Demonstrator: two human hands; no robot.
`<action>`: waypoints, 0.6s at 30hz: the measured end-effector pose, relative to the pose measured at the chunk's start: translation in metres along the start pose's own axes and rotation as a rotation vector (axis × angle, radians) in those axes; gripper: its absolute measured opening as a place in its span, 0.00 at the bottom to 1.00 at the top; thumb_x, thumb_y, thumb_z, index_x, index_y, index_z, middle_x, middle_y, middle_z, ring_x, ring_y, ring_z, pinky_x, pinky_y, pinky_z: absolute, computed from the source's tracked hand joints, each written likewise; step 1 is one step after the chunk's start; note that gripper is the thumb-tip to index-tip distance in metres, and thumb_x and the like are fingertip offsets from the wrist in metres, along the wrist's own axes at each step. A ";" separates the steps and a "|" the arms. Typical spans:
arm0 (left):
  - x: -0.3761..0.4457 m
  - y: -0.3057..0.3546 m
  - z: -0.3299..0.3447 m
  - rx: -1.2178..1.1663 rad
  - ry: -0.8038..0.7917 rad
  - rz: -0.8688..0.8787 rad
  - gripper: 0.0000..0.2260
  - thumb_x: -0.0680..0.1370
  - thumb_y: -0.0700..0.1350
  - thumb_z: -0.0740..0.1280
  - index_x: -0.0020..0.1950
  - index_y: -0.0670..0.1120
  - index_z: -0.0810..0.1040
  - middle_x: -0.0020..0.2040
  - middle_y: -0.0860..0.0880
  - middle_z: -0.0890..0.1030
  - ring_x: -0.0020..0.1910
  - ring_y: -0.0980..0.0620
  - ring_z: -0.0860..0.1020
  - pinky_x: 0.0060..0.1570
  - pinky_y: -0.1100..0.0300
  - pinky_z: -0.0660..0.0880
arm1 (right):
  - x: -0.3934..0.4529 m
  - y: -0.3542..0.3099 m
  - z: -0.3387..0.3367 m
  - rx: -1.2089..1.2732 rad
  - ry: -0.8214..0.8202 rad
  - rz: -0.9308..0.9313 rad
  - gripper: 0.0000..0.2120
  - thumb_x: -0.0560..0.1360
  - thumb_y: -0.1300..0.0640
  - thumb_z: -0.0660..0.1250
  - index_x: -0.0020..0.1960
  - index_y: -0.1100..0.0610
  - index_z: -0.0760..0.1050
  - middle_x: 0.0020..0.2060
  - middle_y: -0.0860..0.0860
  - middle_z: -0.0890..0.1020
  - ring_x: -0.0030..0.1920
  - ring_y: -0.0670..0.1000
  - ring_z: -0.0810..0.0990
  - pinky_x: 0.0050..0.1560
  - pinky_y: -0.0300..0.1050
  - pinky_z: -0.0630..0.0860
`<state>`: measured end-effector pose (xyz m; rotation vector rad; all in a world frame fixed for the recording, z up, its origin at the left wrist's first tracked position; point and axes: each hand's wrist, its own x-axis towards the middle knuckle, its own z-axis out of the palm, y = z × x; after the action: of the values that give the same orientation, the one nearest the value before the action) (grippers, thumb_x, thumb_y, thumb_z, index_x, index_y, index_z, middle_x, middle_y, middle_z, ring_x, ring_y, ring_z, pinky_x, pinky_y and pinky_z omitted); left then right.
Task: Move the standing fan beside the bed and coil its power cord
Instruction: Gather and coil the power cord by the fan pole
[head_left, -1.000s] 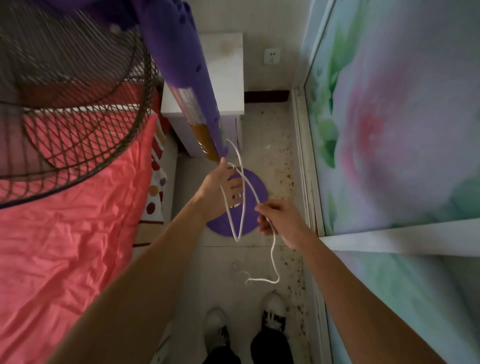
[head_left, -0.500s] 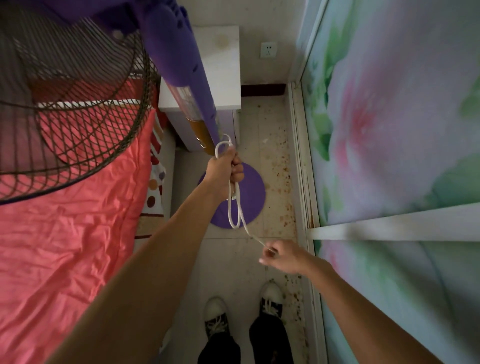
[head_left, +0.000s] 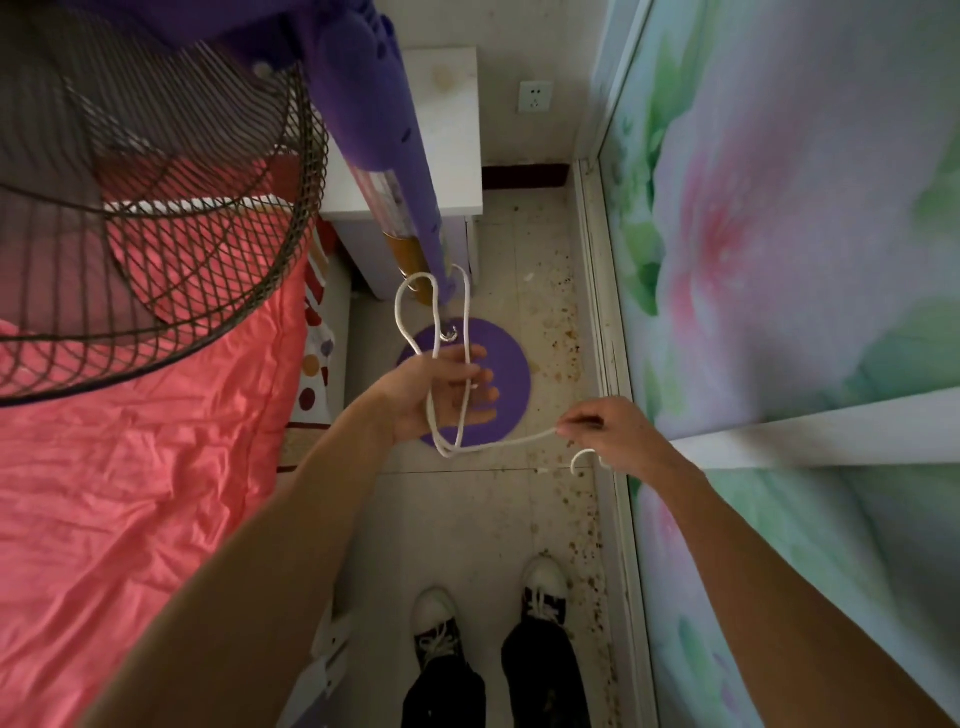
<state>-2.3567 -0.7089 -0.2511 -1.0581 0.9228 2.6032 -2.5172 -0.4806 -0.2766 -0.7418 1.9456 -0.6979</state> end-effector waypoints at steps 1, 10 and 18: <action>-0.002 -0.002 -0.001 0.052 0.050 -0.028 0.09 0.80 0.36 0.63 0.59 0.41 0.77 0.47 0.40 0.83 0.40 0.45 0.84 0.38 0.52 0.82 | 0.002 -0.005 0.000 -0.023 0.021 -0.045 0.09 0.74 0.55 0.74 0.43 0.40 0.81 0.37 0.39 0.84 0.41 0.39 0.82 0.48 0.41 0.76; 0.011 0.012 -0.001 0.780 0.044 -0.138 0.27 0.70 0.57 0.75 0.61 0.44 0.73 0.49 0.45 0.87 0.23 0.57 0.65 0.23 0.66 0.67 | 0.015 -0.053 -0.016 -0.293 0.358 -0.408 0.09 0.73 0.50 0.74 0.46 0.56 0.86 0.38 0.50 0.85 0.37 0.49 0.80 0.42 0.53 0.80; 0.021 0.008 -0.006 1.110 0.150 -0.046 0.09 0.74 0.51 0.75 0.48 0.48 0.79 0.35 0.49 0.80 0.33 0.52 0.74 0.30 0.66 0.74 | 0.045 -0.086 -0.035 -0.385 0.407 -0.503 0.19 0.68 0.40 0.75 0.40 0.56 0.77 0.33 0.48 0.79 0.35 0.49 0.75 0.47 0.51 0.72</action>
<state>-2.3716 -0.7199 -0.2650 -0.8726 1.9564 1.4922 -2.5477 -0.5644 -0.2248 -1.4518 2.3200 -0.8278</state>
